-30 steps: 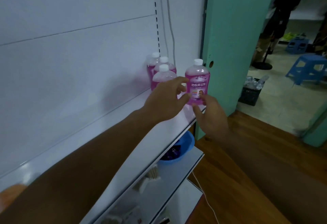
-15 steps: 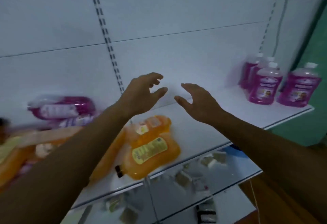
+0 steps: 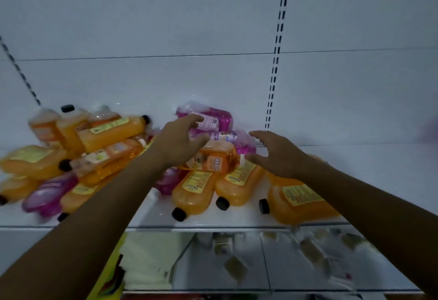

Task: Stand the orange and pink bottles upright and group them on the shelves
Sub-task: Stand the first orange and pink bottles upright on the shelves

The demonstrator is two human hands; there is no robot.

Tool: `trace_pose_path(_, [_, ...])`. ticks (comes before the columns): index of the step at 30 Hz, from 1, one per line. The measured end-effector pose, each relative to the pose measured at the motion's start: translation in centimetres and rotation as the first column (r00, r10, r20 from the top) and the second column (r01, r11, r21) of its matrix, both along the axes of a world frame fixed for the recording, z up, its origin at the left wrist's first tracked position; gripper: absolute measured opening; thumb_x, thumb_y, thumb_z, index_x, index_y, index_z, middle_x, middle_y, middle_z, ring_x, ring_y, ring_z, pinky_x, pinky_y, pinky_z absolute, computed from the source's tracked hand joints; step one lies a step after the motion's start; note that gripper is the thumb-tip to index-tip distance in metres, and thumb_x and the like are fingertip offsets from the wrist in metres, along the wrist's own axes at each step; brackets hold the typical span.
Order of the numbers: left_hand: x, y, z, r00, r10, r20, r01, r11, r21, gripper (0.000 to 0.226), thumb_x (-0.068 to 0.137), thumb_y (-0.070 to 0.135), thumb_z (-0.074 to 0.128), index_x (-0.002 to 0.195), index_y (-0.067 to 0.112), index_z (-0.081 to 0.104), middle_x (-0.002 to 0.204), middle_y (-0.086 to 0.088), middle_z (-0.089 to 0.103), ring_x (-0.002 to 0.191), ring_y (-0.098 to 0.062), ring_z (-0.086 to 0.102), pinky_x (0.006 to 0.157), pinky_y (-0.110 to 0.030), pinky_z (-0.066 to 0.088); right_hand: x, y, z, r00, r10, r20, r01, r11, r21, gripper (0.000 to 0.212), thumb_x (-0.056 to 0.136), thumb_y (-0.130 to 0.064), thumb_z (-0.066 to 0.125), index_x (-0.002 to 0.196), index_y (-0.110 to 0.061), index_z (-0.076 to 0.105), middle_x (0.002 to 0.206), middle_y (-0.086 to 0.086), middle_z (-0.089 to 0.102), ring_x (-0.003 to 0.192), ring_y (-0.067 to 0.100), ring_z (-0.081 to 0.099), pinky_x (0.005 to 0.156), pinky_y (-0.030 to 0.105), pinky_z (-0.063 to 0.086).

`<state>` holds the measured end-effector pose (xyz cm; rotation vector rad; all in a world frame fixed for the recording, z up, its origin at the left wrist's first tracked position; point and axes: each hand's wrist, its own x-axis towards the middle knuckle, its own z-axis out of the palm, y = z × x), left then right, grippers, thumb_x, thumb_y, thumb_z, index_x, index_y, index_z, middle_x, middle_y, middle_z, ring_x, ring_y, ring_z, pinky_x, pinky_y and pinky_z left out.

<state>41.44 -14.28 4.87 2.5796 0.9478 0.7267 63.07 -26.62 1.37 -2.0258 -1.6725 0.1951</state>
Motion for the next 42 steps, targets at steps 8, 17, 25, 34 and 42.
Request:
trace_pose_path(8, [-4.7, 2.3, -1.9, 0.986, 0.131, -0.106, -0.134, 0.991, -0.029, 0.062, 0.088, 0.037, 0.065, 0.142, 0.017, 0.042, 0.139, -0.006, 0.052, 0.124, -0.023, 0.050, 0.098, -0.037, 0.043, -2.4, 3.1, 0.4, 0.994, 0.113, 0.000, -0.113, 0.992, 0.053, 0.051, 0.090, -0.042, 0.060, 0.134, -0.018, 0.049, 0.125, 0.003, 0.058, 0.104, 0.016, 0.054, 0.080, 0.027, 0.048])
trace_pose_path(17, [-4.0, 4.5, -3.4, 0.981, 0.085, -0.174, -0.101, 0.991, -0.085, 0.080, 0.077, 0.036, 0.077, 0.145, 0.023, 0.035, 0.142, -0.002, 0.049, 0.128, -0.023, 0.047, 0.103, -0.040, 0.042, -1.4, 5.2, -0.3, 0.981, 0.191, 0.013, -0.191, 0.981, 0.016, 0.069, 0.079, -0.059, 0.065, 0.136, -0.026, 0.046, 0.127, -0.004, 0.055, 0.112, 0.016, 0.053, 0.091, 0.037, 0.049])
trace_pose_path(25, [-2.1, 5.0, -3.5, 0.993, 0.015, -0.121, -0.032, 0.990, -0.140, 0.068, 0.075, 0.024, 0.080, 0.135, 0.025, 0.049, 0.128, 0.001, 0.058, 0.113, -0.017, 0.057, 0.090, -0.035, 0.053, -1.1, 5.5, -1.2, 0.972, 0.227, -0.058, -0.225, 0.974, 0.035, 0.047, 0.077, -0.040, 0.075, 0.117, -0.022, 0.057, 0.106, -0.004, 0.059, 0.095, 0.013, 0.058, 0.074, 0.021, 0.048])
trace_pose_path(34, [-3.9, 3.5, -2.3, 0.937, 0.080, 0.339, 0.110, 0.855, -0.507, 0.037, 0.079, 0.022, 0.075, 0.113, 0.018, 0.063, 0.111, -0.001, 0.064, 0.098, -0.016, 0.067, 0.078, -0.036, 0.059, -0.7, 5.4, 1.9, 0.722, 0.267, -0.638, -0.127, 0.958, 0.258, 0.059, 0.069, -0.031, 0.080, 0.120, -0.016, 0.055, 0.113, 0.003, 0.065, 0.104, 0.022, 0.064, 0.081, 0.041, 0.058])
trace_pose_path(42, [-7.6, 0.0, -2.2, 0.757, 0.400, 0.517, 0.109, 0.702, -0.704, 0.046, 0.075, 0.032, 0.071, 0.111, 0.004, 0.062, 0.107, -0.015, 0.070, 0.095, -0.031, 0.070, 0.080, -0.047, 0.058, -4.7, 8.5, 2.5, 0.482, 0.402, -0.779, -0.206, 0.916, 0.345, 0.041, 0.066, -0.023, 0.076, 0.104, -0.011, 0.068, 0.104, 0.010, 0.072, 0.099, 0.024, 0.068, 0.090, 0.041, 0.053])
